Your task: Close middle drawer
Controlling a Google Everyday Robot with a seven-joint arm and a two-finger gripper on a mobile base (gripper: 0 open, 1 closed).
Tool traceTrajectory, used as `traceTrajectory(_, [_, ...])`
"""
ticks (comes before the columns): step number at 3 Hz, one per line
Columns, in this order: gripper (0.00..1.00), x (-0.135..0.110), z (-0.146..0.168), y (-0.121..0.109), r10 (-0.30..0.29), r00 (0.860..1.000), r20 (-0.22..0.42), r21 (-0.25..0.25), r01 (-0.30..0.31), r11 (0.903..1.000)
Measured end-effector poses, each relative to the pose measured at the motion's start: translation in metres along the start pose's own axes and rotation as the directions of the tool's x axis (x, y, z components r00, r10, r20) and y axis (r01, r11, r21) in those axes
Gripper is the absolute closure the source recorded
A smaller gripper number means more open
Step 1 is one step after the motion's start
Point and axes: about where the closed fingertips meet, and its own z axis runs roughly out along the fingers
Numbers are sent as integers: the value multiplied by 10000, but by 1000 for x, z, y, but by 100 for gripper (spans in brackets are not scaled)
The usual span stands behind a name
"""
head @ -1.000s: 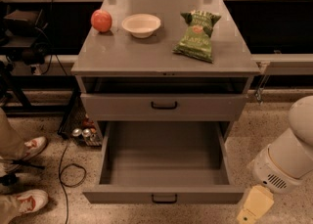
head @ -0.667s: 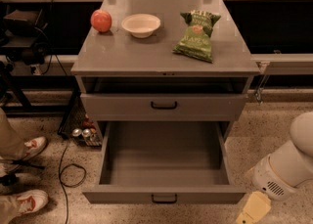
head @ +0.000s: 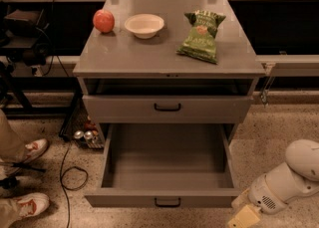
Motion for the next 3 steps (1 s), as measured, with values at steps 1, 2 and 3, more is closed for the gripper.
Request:
traceTrajectory(1, [62, 6, 34, -20, 199, 9991, 372, -70, -197, 9998])
traceTrajectory(2, [85, 12, 62, -45, 443, 9981, 419, 484, -463, 9978])
traceTrajectory(3, [100, 17, 87, -74, 625, 9972, 417, 1246, -672, 9899])
